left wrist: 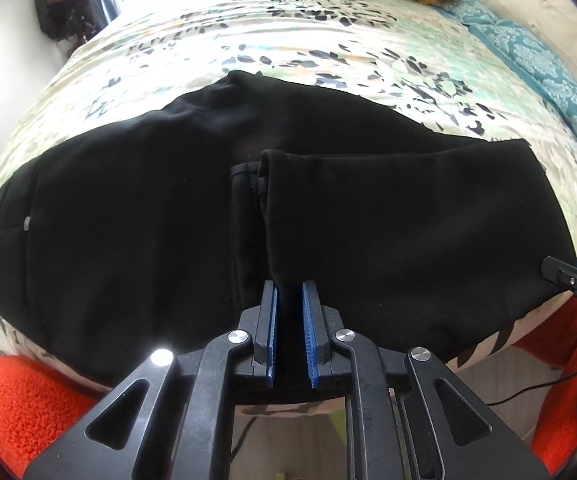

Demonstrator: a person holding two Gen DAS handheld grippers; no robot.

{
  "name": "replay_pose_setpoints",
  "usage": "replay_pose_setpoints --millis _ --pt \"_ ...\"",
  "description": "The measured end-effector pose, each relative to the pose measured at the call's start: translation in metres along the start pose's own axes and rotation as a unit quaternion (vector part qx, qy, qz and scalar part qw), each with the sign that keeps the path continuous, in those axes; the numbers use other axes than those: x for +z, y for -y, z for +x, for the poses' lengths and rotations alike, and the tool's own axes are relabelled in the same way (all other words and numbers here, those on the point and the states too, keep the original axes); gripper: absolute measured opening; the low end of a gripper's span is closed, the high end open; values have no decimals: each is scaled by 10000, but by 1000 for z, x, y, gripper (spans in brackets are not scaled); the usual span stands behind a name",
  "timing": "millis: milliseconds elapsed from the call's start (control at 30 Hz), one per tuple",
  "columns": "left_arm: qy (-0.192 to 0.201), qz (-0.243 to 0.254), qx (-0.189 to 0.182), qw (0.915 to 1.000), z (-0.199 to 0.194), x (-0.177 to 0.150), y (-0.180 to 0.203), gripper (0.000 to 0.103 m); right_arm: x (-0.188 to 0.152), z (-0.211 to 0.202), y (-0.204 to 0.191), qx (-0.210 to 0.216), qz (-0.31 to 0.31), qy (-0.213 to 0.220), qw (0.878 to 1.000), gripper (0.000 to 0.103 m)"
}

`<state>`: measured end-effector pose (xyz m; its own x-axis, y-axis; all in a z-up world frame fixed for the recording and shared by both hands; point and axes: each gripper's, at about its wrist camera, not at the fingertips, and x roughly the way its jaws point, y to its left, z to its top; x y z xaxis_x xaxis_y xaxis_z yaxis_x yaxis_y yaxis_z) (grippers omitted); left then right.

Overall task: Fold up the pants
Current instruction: 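Open the left tool and lift it off the folded trousers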

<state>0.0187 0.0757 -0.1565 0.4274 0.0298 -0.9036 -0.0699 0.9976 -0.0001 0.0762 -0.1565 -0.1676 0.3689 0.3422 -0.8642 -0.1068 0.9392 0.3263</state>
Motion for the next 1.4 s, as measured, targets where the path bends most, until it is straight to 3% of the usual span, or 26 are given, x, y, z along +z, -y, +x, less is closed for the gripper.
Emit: replay_pose_setpoints --millis 33,100,167,333,400,500,733,867,1000,1067,1133,1267,1333,1400 --pt "36 -32 56 10000 -2 0 -1 22 0 0 2 68 36 -14 10000 92" --pt "187 -52 302 9994 -8 2 -3 48 -1 -2 8 180 121 -25 9998 92" --pt "275 -41 457 9986 -10 4 -4 60 -2 -2 9 213 150 -23 9997 92" --pt "292 -255 236 9990 -12 5 -10 63 -3 -3 7 202 101 -39 9997 93" --pt "437 -350 21 9984 -18 7 -11 77 -3 -3 6 205 116 -39 9997 93" --pt "634 -368 -89 9973 -24 9 -9 85 -3 -2 5 185 103 -41 9998 95" --pt "13 -333 372 9988 5 6 -11 86 -3 -3 5 201 109 -51 9997 96" --pt "-213 -376 411 9982 18 2 -16 89 -3 -4 6 203 118 -55 9997 95" --pt "-202 -340 457 9982 20 1 -15 92 2 -29 14 -412 156 494 9978 95" --pt "-189 -345 452 9982 20 1 -15 92 4 -46 7 -629 -79 881 9941 95" --pt "-185 -347 452 9982 20 1 -15 92 4 -54 -12 -559 -524 1110 9909 95" --pt "-196 -322 450 9983 20 1 -14 92 -8 -20 -61 -465 -1553 620 9848 95" --pt "-207 -317 428 9984 19 1 -15 92 -16 3 -77 -974 -2026 262 9740 98" --pt "-204 -334 402 9984 17 1 -17 92 -16 -6 -85 -1083 -2158 465 9693 98"
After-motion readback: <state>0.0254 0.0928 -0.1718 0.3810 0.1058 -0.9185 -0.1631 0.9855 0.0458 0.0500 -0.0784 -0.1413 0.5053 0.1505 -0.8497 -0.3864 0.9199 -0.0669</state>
